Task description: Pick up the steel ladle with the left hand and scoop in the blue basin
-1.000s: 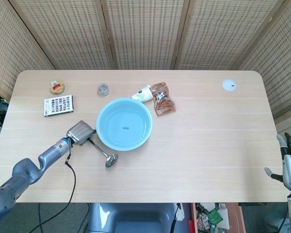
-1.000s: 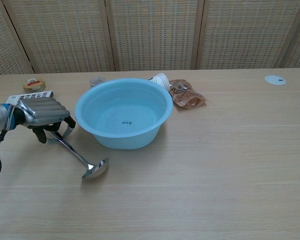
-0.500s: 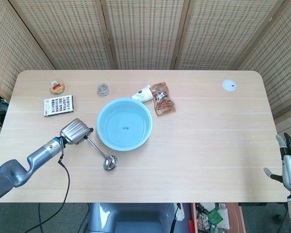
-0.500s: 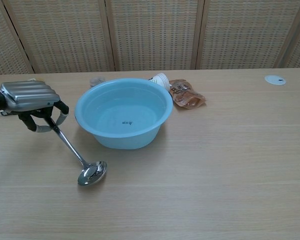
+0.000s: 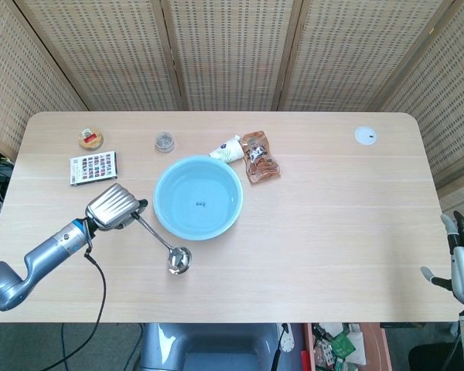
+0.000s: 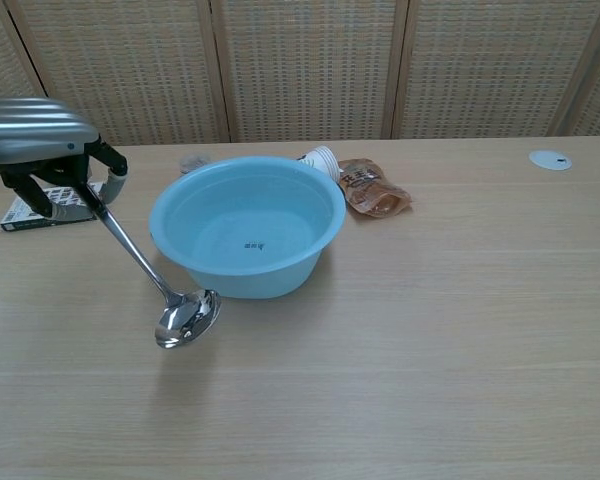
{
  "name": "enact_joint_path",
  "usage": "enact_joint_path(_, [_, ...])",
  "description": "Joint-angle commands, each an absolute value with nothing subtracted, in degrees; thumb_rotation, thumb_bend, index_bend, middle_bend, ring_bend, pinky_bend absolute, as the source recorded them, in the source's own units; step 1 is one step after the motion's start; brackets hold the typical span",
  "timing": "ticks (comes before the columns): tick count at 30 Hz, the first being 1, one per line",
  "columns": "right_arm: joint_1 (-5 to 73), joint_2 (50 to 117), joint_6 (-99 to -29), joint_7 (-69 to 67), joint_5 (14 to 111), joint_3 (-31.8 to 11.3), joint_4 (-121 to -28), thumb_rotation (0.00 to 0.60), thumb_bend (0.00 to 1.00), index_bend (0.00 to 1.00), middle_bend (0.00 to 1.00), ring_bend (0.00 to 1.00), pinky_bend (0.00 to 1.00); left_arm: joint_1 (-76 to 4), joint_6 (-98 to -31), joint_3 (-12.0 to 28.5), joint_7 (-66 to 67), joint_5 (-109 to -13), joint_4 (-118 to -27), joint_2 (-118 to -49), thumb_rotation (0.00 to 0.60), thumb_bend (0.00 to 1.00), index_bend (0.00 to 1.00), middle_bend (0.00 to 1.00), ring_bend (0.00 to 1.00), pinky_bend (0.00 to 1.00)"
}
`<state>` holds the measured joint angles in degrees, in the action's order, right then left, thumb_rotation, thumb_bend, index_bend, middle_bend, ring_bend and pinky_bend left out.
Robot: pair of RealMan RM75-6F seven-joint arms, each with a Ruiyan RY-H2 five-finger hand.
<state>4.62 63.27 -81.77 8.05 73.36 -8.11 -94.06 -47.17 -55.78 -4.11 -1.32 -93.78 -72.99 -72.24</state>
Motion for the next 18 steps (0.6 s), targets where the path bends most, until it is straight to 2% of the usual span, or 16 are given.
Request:
enact_joint_path(1, [4.6, 63.23, -81.8, 7.99, 73.38, -8.11, -94.11, 0.6, 0.0, 0.0, 0.0, 0.0, 0.0, -47.53, -55.19, -2.27, 0.68, -91.72, -78.54, -68.35, 0.6, 0.47, 1.0, 1.0, 0.98, 1.0])
enact_joint_path(6, [4.64, 63.11, -81.67, 7.82, 73.35, -8.12, -94.21, 0.6, 0.0, 0.0, 0.0, 0.0, 0.0, -48.81, -53.76, 0.63, 2.79, -88.73, -82.12, -65.87, 0.6, 0.47, 1.0, 1.0, 0.98, 1.0])
enact_joint_path(10, [4.62, 62.93, -81.71, 7.53, 73.37, -8.18, -94.33, 0.6, 0.0, 0.0, 0.0, 0.0, 0.0, -51.15, -49.42, 4.13, 5.71, -83.0, -83.9, -65.14, 0.6, 0.47, 1.0, 1.0, 0.98, 1.0])
enact_joint_path(18, [4.65, 62.61, -81.22, 6.58, 72.89, -8.33, -94.12, 0.6, 0.0, 0.0, 0.0, 0.0, 0.0, -57.21, -40.91, 9.63, 17.73, -67.45, -81.08, -68.62, 0.6, 0.48, 1.0, 1.0, 0.98, 1.0])
